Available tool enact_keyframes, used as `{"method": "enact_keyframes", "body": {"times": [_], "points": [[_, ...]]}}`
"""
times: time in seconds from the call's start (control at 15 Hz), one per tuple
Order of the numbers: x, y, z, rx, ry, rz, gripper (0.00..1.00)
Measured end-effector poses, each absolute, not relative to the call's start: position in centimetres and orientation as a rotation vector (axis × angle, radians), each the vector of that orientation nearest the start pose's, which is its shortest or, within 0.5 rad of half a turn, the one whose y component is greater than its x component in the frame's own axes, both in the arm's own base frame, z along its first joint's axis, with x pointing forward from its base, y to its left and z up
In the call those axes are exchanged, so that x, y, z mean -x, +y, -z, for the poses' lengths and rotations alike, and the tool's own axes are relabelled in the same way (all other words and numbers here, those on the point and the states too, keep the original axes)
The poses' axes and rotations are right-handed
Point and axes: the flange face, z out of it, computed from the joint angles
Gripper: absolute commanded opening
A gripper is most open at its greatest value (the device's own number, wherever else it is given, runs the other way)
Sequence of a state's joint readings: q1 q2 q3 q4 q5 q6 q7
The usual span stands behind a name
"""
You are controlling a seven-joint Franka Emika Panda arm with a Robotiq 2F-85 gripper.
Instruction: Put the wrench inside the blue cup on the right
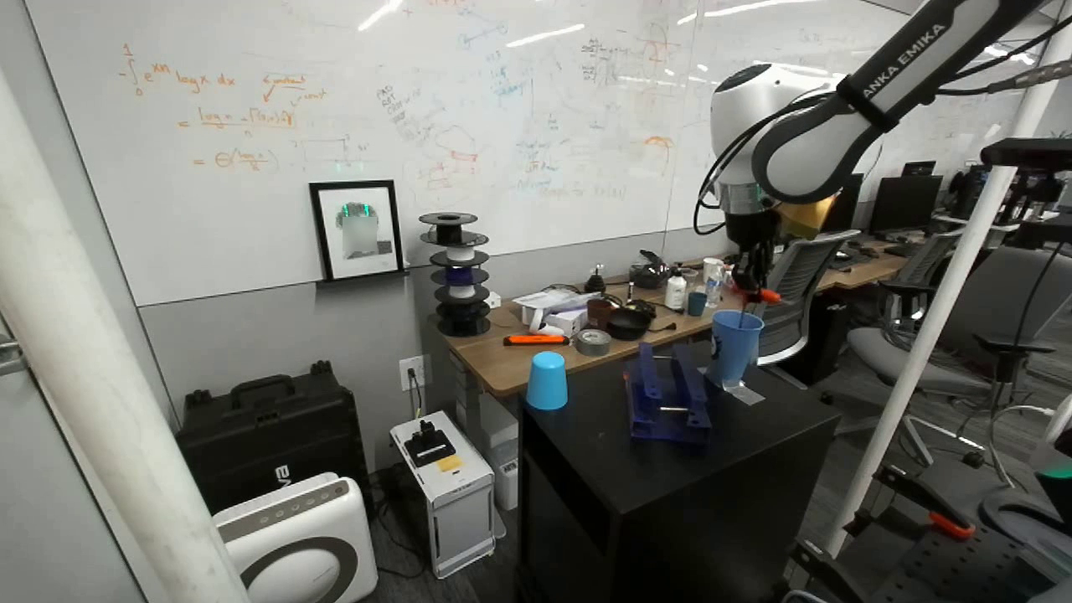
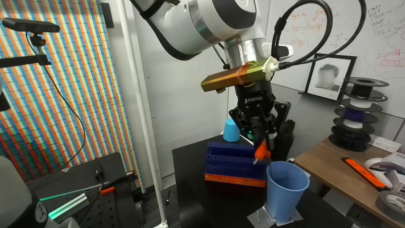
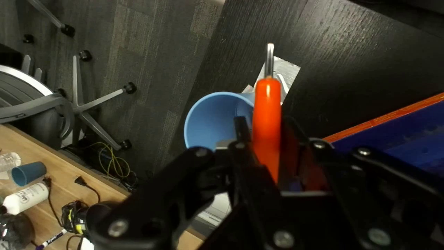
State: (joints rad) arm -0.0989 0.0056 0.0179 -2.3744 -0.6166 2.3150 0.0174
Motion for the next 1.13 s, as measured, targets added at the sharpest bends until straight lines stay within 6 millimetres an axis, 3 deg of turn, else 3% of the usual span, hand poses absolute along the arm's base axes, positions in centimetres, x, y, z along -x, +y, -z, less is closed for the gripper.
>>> {"method": "enact_keyframes", "body": {"times": [0.13,0.33,0.6,0.73,0.93,1.13], "points": [[-49.1,-4.2,-32.1,3.493,-0.562,-0.116,0.78],[-48.8,-2.8,-35.8,3.454,-0.427,0.014,0.99],[-44.8,0.1,-42.1,3.359,-0.086,0.064,1.0],[-42.0,1.9,-43.7,3.311,0.08,0.08,1.0],[-37.9,4.3,-43.7,3.237,0.32,0.109,0.99],[-34.7,5.3,-42.9,3.201,0.476,0.133,1.0]]}}
